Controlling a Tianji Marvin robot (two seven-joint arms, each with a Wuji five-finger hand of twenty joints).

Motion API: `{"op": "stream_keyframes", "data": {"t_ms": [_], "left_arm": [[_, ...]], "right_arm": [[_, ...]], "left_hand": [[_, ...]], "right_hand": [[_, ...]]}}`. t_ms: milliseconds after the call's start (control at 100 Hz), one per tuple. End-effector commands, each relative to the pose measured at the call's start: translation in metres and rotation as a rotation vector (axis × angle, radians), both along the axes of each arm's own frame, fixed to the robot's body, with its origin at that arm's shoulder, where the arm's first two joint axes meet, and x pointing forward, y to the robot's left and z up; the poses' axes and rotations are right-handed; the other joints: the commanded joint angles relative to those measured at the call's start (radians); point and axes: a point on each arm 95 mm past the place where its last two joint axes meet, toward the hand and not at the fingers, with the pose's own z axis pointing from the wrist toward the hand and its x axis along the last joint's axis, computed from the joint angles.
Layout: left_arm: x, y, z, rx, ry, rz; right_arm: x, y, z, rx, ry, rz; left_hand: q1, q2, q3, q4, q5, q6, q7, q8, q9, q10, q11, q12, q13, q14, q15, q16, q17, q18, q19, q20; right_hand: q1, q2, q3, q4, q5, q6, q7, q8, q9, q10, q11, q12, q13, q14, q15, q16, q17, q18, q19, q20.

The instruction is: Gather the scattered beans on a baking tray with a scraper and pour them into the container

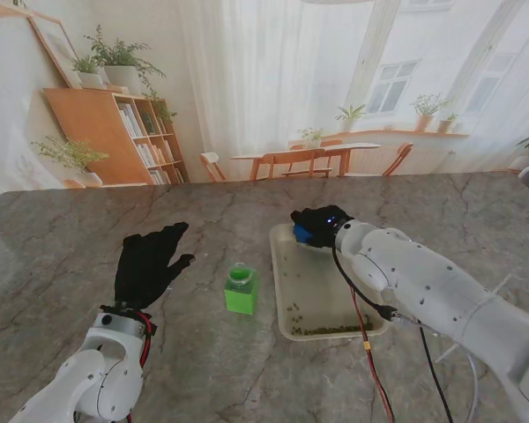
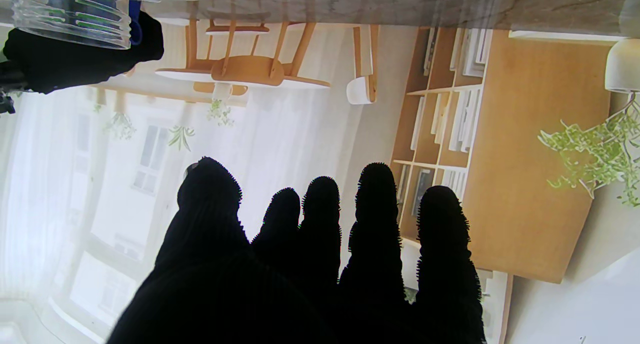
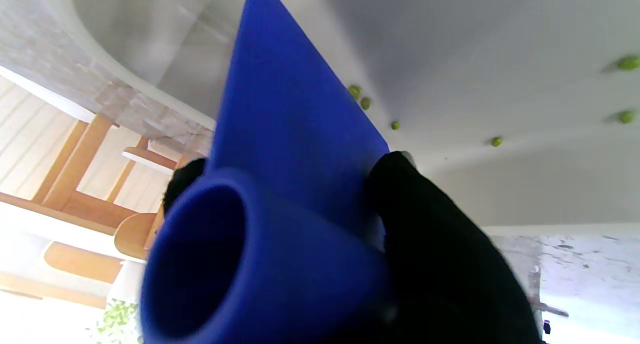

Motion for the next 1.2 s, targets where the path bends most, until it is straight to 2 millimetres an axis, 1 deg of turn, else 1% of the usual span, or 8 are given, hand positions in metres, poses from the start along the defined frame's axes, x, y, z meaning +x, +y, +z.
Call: {"op": "stream_keyframes", "data": {"t_ms": [0, 70, 170, 290, 430, 890, 990, 1190], "left_arm": [[-0.003, -0.002, -0.001, -0.002, 0.002, -0.003], [-0.004, -0.001, -0.001, -0.001, 0.000, 0.000], [-0.004, -0.001, -0.001, -0.002, -0.002, 0.004], [-0.005, 0.000, 0.000, -0.002, -0.007, 0.008], [-0.007, 0.002, 0.000, -0.001, -0.013, 0.014], [-0.008, 0.003, 0.001, -0.002, -0.018, 0.021], [-0.008, 0.003, 0.001, -0.001, -0.017, 0.022], [-0.008, 0.004, 0.001, -0.002, -0.019, 0.024]], "right_arm": [[0.003, 0.009, 0.004, 0.008, 0.002, 0.014], [0.004, 0.013, 0.003, 0.016, 0.009, 0.027], [0.004, 0.018, 0.002, 0.018, 0.015, 0.058], [0.004, 0.023, 0.000, 0.021, 0.019, 0.084], [0.003, 0.027, -0.003, 0.029, 0.031, 0.100], [-0.006, 0.027, -0.015, 0.055, 0.082, 0.134], [-0.010, 0.026, -0.018, 0.062, 0.096, 0.142], [-0.016, 0.022, -0.024, 0.070, 0.127, 0.143]], "left_hand": [[-0.012, 0.067, 0.007, 0.096, 0.019, 0.009, 0.006, 0.001, 0.004, 0.001, -0.013, -0.004, 0.013, 0.006, 0.003, 0.009, -0.010, 0.025, -0.025, 0.027], [-0.012, 0.067, 0.007, 0.096, 0.020, 0.008, 0.006, 0.001, 0.005, 0.001, -0.013, -0.004, 0.015, 0.007, 0.003, 0.009, -0.010, 0.025, -0.025, 0.027], [-0.011, 0.068, 0.008, 0.096, 0.019, 0.007, 0.006, 0.001, 0.006, 0.001, -0.012, -0.004, 0.014, 0.007, 0.004, 0.009, -0.010, 0.026, -0.024, 0.028], [-0.012, 0.067, 0.006, 0.096, 0.020, 0.006, 0.006, 0.001, 0.007, 0.000, -0.012, -0.004, 0.016, 0.006, 0.004, 0.010, -0.010, 0.027, -0.024, 0.028], [-0.012, 0.068, 0.007, 0.096, 0.019, 0.007, 0.006, 0.001, 0.006, 0.000, -0.013, -0.004, 0.015, 0.006, 0.004, 0.010, -0.009, 0.025, -0.024, 0.028], [-0.010, 0.068, 0.008, 0.096, 0.019, 0.008, 0.006, 0.002, 0.005, 0.000, -0.013, -0.004, 0.016, 0.006, 0.005, 0.010, -0.009, 0.026, -0.024, 0.028], [-0.011, 0.069, 0.008, 0.096, 0.019, 0.006, 0.006, 0.002, 0.004, -0.001, -0.013, -0.004, 0.015, 0.006, 0.004, 0.010, -0.009, 0.026, -0.024, 0.028], [-0.009, 0.068, 0.008, 0.096, 0.019, 0.008, 0.006, 0.002, 0.004, 0.000, -0.013, -0.004, 0.016, 0.008, 0.005, 0.011, -0.009, 0.026, -0.023, 0.028]], "right_hand": [[0.101, 0.081, 0.011, 0.053, 0.015, -0.017, 0.003, 0.022, 0.015, -0.004, -0.006, -0.011, 0.023, -0.050, -0.018, -0.021, 0.014, 0.019, -0.002, 0.021], [0.089, 0.064, 0.018, 0.054, 0.050, -0.052, 0.003, 0.010, 0.037, -0.018, -0.010, -0.015, 0.032, -0.057, -0.016, -0.019, 0.023, 0.012, 0.000, 0.022], [0.030, 0.011, 0.084, 0.046, 0.098, -0.108, -0.014, -0.024, 0.073, -0.045, -0.025, -0.014, 0.047, -0.072, -0.016, -0.011, 0.038, -0.001, 0.000, 0.020], [-0.017, -0.032, 0.140, 0.039, 0.117, -0.128, -0.022, -0.044, 0.090, -0.059, -0.028, -0.014, 0.057, -0.083, -0.011, -0.006, 0.050, -0.012, 0.001, 0.018], [-0.040, -0.065, 0.177, 0.033, 0.141, -0.155, -0.036, -0.066, 0.113, -0.080, -0.028, -0.015, 0.075, -0.100, -0.003, -0.002, 0.070, -0.026, 0.006, 0.018], [-0.083, -0.103, 0.214, 0.023, 0.187, -0.219, -0.026, -0.089, 0.172, -0.132, -0.018, -0.020, 0.119, -0.138, 0.005, 0.003, 0.122, -0.055, 0.016, 0.012], [-0.101, -0.111, 0.220, 0.023, 0.204, -0.229, -0.011, -0.083, 0.188, -0.142, -0.020, -0.026, 0.127, -0.134, 0.001, 0.001, 0.131, -0.055, 0.015, 0.009], [-0.155, -0.129, 0.246, 0.018, 0.230, -0.252, 0.012, -0.070, 0.213, -0.149, -0.040, -0.051, 0.128, -0.019, -0.143, -0.059, 0.103, 0.002, -0.045, -0.036]]}}
